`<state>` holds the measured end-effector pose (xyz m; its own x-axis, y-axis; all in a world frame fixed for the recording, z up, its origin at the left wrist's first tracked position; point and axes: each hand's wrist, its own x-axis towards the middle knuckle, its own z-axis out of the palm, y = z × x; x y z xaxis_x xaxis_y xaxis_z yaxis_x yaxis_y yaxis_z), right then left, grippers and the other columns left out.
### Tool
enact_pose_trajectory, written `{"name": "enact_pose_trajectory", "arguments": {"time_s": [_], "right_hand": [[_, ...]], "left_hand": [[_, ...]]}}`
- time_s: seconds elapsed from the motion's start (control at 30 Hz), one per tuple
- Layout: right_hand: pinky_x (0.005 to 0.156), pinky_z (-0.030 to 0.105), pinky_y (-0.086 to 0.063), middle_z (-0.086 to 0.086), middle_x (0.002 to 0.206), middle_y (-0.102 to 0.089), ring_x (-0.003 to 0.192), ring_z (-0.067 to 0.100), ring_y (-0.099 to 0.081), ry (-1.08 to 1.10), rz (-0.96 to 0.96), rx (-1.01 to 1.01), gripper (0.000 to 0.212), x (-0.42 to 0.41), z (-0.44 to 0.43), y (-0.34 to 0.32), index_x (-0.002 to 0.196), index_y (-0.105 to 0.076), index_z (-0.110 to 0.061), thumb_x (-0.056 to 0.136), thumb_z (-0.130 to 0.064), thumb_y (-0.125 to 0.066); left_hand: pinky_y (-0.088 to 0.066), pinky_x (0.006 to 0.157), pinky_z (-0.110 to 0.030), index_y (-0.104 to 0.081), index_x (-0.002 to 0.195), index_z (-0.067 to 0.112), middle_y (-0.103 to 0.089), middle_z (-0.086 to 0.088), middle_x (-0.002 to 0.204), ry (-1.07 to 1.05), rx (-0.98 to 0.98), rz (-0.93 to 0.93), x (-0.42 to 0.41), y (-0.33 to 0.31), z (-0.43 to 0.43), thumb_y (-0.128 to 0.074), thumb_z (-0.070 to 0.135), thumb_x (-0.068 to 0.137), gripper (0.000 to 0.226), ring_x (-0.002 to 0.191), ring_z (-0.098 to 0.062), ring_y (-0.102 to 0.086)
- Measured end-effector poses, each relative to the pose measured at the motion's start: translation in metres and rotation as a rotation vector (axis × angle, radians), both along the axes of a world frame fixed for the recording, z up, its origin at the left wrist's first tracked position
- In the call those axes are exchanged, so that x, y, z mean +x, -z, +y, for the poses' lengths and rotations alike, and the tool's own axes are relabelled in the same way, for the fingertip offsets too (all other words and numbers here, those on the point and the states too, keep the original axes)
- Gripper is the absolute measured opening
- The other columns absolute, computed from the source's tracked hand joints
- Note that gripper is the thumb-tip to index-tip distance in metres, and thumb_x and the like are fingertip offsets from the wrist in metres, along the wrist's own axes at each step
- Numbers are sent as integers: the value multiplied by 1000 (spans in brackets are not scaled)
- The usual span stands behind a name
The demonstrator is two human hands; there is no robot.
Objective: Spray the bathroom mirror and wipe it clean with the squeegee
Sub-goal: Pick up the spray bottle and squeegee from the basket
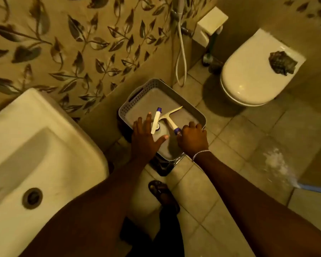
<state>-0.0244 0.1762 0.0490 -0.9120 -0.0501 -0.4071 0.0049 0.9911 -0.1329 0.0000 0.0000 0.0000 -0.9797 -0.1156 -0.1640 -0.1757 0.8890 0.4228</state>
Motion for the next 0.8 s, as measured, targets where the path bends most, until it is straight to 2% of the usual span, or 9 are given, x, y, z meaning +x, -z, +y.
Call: {"name": "enact_pose_trajectory", "arguments": {"time_s": [0.13, 0.23, 0.33, 0.53, 0.63, 0.73, 0.8], "right_hand": [[99, 54, -47, 15, 123, -59, 119, 39, -51, 36, -36, 2, 33, 3, -2, 18, 116, -68, -8, 97, -31, -55], [98, 55, -50, 17, 123, -58, 118, 39, -52, 47, -40, -18, 34, -1, -5, 25, 118, -67, -7, 97, -31, -58], [96, 49, -52, 17, 124, -58, 115, 37, -53, 34, -48, -33, 37, -7, -8, 32, 122, -66, -6, 97, -33, -58], [98, 45, -50, 19, 128, -57, 116, 37, -54, 43, -65, -96, 35, -8, -17, 41, 127, -62, -4, 100, -27, -57], [97, 43, -47, 18, 126, -57, 113, 36, -54, 36, -3, -109, 33, -6, -17, 38, 125, -60, -5, 101, -27, -55], [97, 43, -46, 17, 124, -58, 112, 34, -53, 89, 19, -169, 33, -6, -14, 29, 124, -60, -4, 102, -28, -52], [98, 42, -47, 16, 125, -58, 112, 33, -54, 114, 26, -196, 33, -3, -13, 21, 123, -60, -5, 102, -28, -52]], "left_hand": [[-39, 111, -56, -36, 156, 14, -46, -18, 152, -56, 221, 123, -11, 11, 12, -66, 64, 84, 93, 139, -37, -43], [-50, 99, -54, -46, 148, 18, -56, -15, 134, -113, 336, 276, -19, 20, 17, -68, 57, 87, 76, 121, -33, -55], [-55, 93, -52, -47, 144, 26, -56, -9, 124, -145, 404, 241, -26, 19, 19, -66, 57, 87, 68, 111, -27, -59], [-59, 84, -44, -61, 127, 22, -60, 2, 105, -146, 461, 221, -35, 9, 17, -58, 53, 95, 45, 90, -12, -61], [-57, 85, -33, -60, 130, 22, -60, 0, 110, -149, 510, 198, -32, 0, 19, -60, 44, 98, 39, 92, -10, -61], [-50, 86, -17, -60, 131, 20, -56, 4, 120, -147, 563, 225, -32, -15, 17, -63, 38, 99, 37, 99, -4, -58], [-48, 89, -18, -57, 133, 15, -56, -2, 128, -136, 579, 239, -35, -31, 16, -64, 34, 99, 40, 107, -6, -58]]}}
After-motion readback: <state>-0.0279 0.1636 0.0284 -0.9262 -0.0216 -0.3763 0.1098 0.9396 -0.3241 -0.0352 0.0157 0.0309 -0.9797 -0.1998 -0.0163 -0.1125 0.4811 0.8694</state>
